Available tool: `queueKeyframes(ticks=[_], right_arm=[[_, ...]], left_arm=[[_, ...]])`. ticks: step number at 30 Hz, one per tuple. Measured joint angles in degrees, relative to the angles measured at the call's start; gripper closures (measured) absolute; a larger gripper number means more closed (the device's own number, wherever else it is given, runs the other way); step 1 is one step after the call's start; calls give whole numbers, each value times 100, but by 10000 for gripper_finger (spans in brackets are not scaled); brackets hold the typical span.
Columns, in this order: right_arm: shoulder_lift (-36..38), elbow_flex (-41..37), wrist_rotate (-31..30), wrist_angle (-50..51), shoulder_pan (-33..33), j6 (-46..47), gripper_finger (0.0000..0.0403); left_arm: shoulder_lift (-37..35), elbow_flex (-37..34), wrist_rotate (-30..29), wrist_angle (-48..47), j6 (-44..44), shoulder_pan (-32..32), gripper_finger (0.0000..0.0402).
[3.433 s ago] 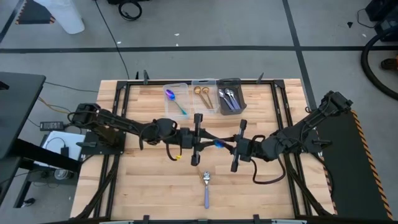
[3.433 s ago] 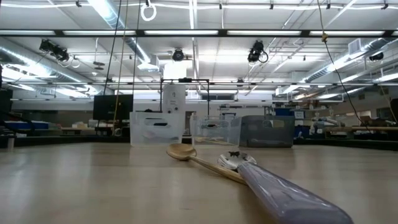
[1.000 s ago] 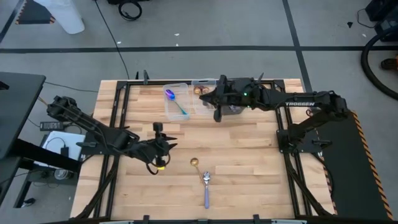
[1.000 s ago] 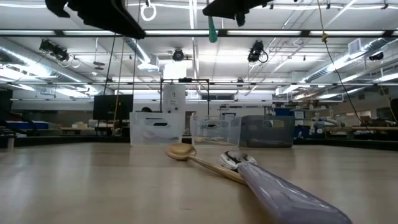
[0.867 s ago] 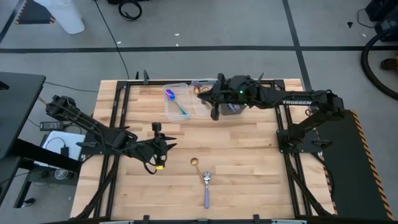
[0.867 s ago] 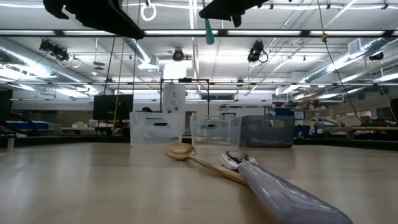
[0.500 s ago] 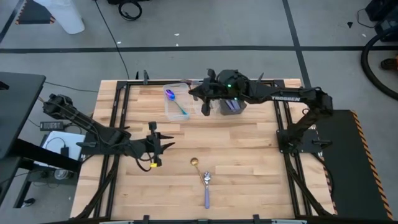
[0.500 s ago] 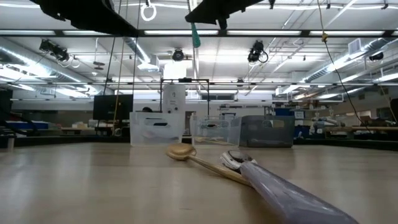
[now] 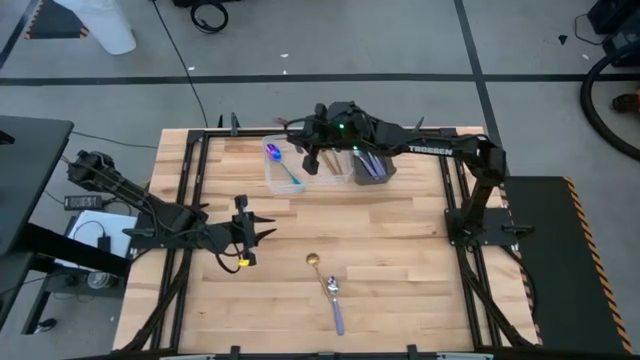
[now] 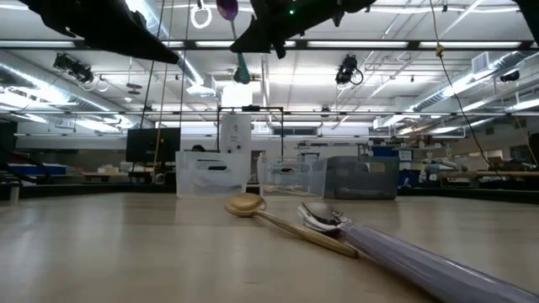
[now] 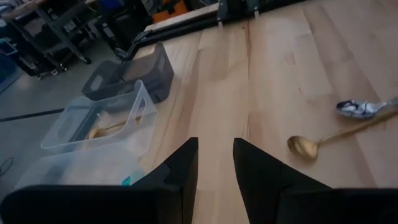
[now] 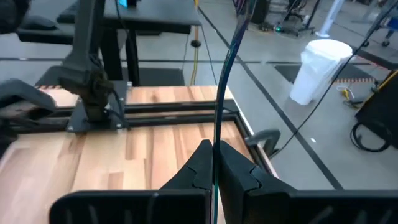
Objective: Sort silverware by color (type)
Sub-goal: Put the blue spoon into the left transparent bin
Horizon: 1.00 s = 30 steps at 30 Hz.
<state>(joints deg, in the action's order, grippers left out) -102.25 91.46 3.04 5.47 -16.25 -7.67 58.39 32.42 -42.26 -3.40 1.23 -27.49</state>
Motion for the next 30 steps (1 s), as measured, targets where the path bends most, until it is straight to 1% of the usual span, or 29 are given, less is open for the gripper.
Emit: queueKeyframes(ticks=[6, 18, 20, 22, 24, 26, 28, 30], right_arm=[[-229, 75, 23, -221, -199, 9, 386], [-419, 68, 182, -153, -487, 156, 386], [-419, 67, 243, -157, -490, 207, 386], [-419, 66, 393, -144, -487, 305, 386], [-417, 66, 498, -115, -483, 419, 386], [-416, 66, 555, 29, -483, 568, 386], [-416, 66, 569, 253, -483, 736, 386], [-416, 66, 569, 479, -487, 967, 386]], left_arm=[[4, 2, -4, -38, 146, 43, 292], [4, 2, -57, -68, 230, 107, 292], [4, 2, -236, -83, 217, 107, 292], [4, 2, -639, -81, 213, 116, 292], [4, 2, -1116, -71, 61, 191, 292], [4, 2, -1432, -69, -172, 327, 292], [6, 2, -1491, -60, -411, 534, 292], [7, 2, -1382, -73, -586, 745, 292]])
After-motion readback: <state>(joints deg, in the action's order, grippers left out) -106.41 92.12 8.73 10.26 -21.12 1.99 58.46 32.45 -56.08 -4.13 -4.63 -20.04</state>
